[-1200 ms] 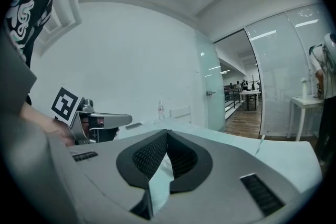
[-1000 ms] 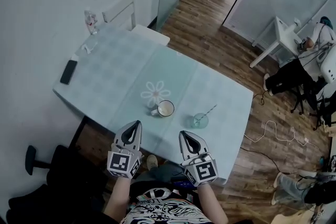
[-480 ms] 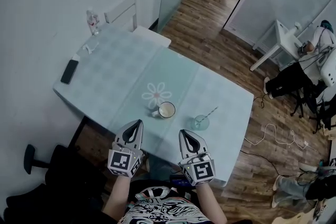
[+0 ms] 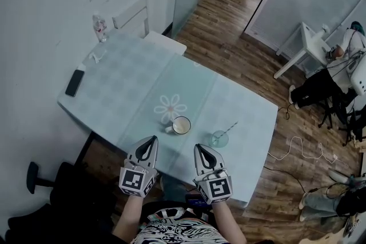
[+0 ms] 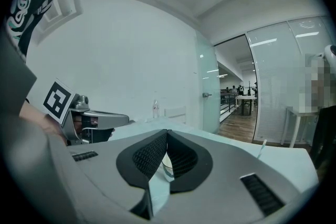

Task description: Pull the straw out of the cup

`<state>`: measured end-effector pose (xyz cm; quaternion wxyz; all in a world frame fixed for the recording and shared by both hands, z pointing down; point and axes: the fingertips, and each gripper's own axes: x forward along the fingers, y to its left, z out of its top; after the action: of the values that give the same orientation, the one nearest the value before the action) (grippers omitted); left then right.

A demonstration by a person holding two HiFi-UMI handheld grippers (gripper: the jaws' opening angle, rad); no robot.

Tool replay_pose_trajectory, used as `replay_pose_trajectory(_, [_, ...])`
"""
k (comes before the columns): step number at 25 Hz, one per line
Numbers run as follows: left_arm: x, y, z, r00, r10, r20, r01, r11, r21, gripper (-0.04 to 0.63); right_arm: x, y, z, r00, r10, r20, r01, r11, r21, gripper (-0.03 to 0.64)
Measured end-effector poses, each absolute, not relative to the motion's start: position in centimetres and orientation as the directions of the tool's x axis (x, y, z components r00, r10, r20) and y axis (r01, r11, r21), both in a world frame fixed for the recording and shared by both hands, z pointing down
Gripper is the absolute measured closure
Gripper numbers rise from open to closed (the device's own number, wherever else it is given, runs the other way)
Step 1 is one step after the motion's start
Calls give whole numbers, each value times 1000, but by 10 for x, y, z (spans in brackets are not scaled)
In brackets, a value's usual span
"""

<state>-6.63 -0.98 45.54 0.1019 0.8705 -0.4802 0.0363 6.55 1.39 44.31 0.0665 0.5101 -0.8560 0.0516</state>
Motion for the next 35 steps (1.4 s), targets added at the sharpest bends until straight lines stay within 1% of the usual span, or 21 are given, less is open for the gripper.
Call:
replay_pose_trajectory(13, [-56, -23, 500, 536, -801, 267, -844, -522, 128, 598, 55, -6, 480, -505, -828, 243, -856, 517, -20, 618])
replay_pose_trajectory(22, [-49, -34, 519, 548, -775, 314, -833, -540, 121, 597, 42, -25, 500, -539, -778, 322, -833, 550, -64, 618])
replay_pose_trajectory(29, [-40, -43, 535, 557, -753, 351, -825, -548, 136, 597, 28, -38, 511, -580, -742, 337, -803, 590, -83, 617])
replay_pose_trajectory(32, [-40, -45, 540, 551, -746, 375, -828, -544, 135, 597, 21, -43, 516, -600, -723, 343, -787, 611, -87, 597])
replay_pose_trajectory(35, [-41, -48, 545, 544, -754, 368, -834, -536, 134, 597, 16, -49, 521, -610, -711, 348, -776, 625, -82, 583])
